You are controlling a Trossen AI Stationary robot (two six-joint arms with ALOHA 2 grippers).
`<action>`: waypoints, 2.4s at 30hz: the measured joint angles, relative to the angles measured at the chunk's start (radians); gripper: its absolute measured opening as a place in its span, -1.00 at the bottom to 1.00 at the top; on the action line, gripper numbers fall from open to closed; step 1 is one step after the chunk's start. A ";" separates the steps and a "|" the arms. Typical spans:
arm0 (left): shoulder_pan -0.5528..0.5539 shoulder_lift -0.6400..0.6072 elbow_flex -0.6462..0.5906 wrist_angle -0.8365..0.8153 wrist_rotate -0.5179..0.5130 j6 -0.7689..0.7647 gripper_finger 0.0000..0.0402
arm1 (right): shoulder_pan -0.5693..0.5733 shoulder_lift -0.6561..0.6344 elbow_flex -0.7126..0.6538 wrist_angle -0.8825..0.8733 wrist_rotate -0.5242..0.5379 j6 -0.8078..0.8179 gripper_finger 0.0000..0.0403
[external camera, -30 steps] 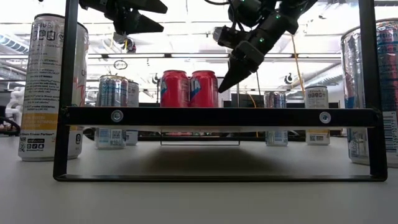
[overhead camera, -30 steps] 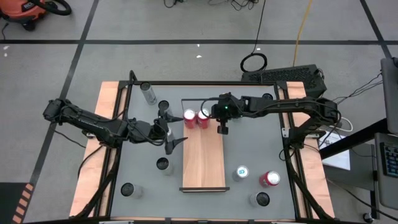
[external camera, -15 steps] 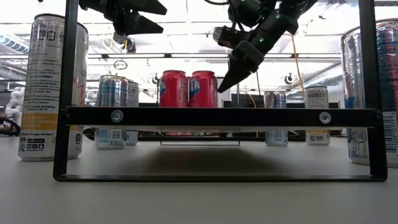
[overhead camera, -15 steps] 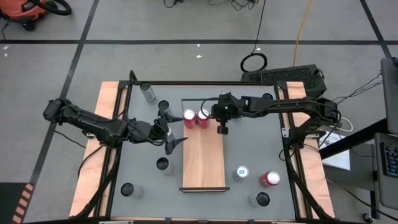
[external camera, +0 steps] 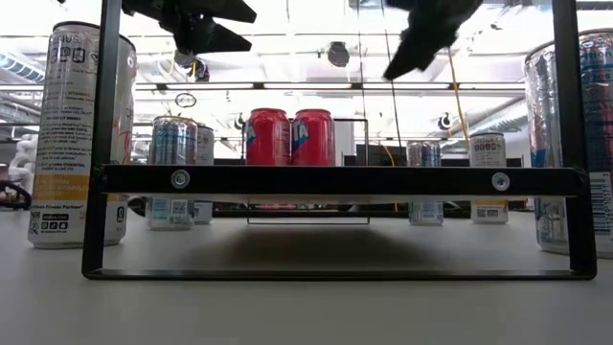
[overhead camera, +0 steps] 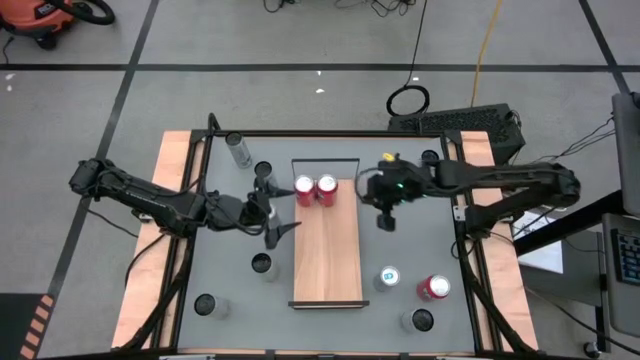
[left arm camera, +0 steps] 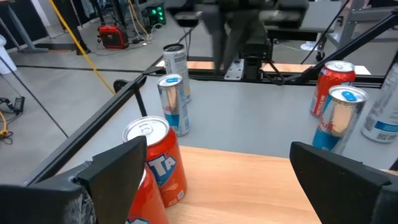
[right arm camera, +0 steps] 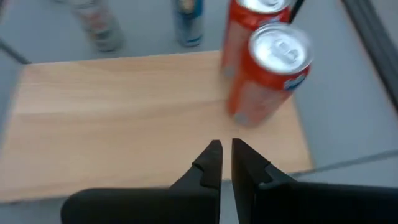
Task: Place canned beverage on shelf
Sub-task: Put the red soda can on the shelf aligned with the other red soda cans on the shelf
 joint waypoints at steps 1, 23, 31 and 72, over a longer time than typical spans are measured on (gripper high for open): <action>-0.004 0.000 0.000 0.000 0.000 0.000 0.98 | 0.023 -0.019 0.000 -0.024 0.000 0.023 -1.00; -0.108 0.000 0.000 0.034 0.004 -0.048 0.98 | 0.537 -0.098 0.000 -0.323 0.079 0.578 -1.00; -0.108 0.000 0.000 0.048 0.004 -0.045 0.98 | 0.642 -0.098 0.000 -0.323 0.080 0.667 -1.00; -0.106 -0.002 0.000 0.040 0.002 -0.050 0.98 | 0.882 -0.034 -0.001 -0.469 0.030 0.842 0.24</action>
